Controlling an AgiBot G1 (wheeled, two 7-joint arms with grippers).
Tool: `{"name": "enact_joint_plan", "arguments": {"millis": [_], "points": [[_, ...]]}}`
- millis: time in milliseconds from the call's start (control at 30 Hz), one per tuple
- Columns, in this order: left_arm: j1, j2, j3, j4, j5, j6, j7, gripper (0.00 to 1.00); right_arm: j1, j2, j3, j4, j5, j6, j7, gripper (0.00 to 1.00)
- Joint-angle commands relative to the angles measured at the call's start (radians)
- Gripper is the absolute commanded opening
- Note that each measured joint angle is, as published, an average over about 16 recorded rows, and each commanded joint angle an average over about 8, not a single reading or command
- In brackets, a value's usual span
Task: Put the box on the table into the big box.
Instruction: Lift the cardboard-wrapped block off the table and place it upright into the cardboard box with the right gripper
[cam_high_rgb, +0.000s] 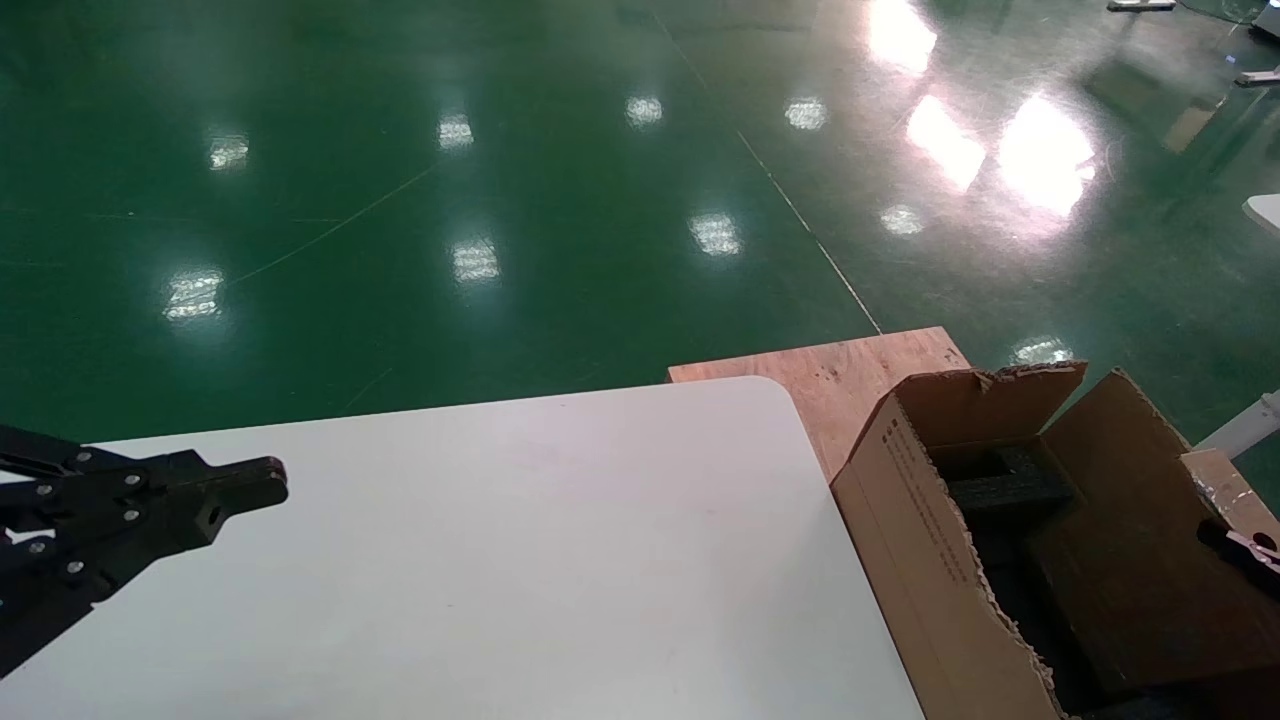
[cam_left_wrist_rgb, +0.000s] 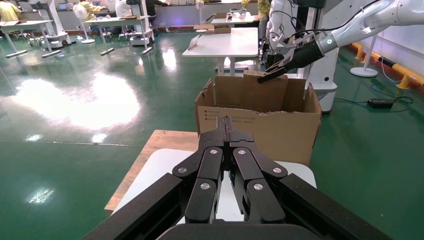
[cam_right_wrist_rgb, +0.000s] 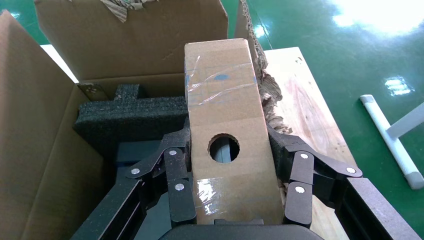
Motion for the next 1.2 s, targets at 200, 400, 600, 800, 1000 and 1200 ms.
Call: {"name": "enact_joint_plan", "arguments": {"millis": [200,400,600,800,1000,1200], "points": [[0.0,0.0,0.0,0.0,0.0,0.0,0.0,0.0,0.01,-0.007,-0.045,0.009,0.025,0.027,-0.014,0.0],[0.0,0.0,0.0,0.0,0.0,0.0,0.0,0.0,0.016,-0.011,-0.095,0.022,0.053,0.059,-0.022,0.0],[0.0,0.0,0.0,0.0,0.0,0.0,0.0,0.0,0.018,-0.015,-0.145,0.032,0.085,0.089,-0.031,0.0],[0.0,0.0,0.001,0.0,0.0,0.0,0.0,0.0,0.018,-0.022,-0.188,0.038,0.118,0.11,-0.041,0.0],[0.0,0.0,0.001,0.0,0.0,0.0,0.0,0.38,0.016,-0.03,-0.221,0.038,0.151,0.121,-0.052,0.0],[0.0,0.0,0.001,0.0,-0.001,0.0,0.0,1.0,0.014,-0.041,-0.248,0.035,0.175,0.13,-0.06,0.42]]}}
